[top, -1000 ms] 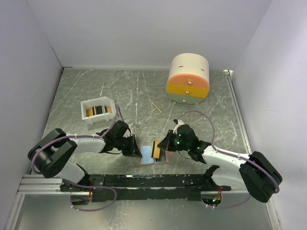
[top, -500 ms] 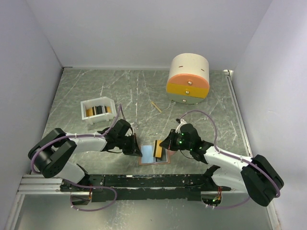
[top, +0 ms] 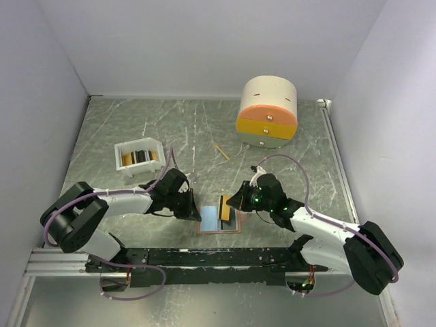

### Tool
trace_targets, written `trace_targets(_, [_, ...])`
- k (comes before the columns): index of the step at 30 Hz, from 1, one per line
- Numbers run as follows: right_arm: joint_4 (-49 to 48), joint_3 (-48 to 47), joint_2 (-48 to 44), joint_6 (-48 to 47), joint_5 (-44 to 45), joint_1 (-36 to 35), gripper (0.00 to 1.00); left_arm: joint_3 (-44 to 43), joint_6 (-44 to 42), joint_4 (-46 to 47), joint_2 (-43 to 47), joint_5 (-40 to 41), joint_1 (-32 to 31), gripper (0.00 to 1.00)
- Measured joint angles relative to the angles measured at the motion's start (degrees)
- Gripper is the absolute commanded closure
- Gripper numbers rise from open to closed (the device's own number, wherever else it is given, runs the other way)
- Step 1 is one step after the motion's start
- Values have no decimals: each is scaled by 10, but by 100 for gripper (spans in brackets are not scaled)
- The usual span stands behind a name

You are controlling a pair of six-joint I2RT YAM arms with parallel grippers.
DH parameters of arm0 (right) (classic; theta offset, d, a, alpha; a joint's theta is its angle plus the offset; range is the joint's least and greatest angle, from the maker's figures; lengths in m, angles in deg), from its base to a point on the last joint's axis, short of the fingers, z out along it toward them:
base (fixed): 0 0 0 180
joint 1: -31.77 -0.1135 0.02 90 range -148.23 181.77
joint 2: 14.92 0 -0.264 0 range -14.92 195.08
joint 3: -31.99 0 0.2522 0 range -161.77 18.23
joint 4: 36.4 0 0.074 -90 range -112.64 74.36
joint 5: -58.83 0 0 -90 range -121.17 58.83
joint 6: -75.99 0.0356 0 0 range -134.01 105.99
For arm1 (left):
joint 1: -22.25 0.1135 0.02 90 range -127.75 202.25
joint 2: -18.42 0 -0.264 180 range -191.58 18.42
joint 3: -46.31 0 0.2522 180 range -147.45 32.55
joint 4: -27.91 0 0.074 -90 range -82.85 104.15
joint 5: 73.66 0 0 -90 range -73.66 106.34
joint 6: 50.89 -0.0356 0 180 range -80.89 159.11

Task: Put the credit cards into the card holder
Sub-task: Insert the credit card into the card holder.

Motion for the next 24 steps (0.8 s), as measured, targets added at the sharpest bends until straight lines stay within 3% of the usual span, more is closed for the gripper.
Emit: trace_targets(24, [-88,48,28,21,-12,1,100,-2,0,-8,5,17,-2,93])
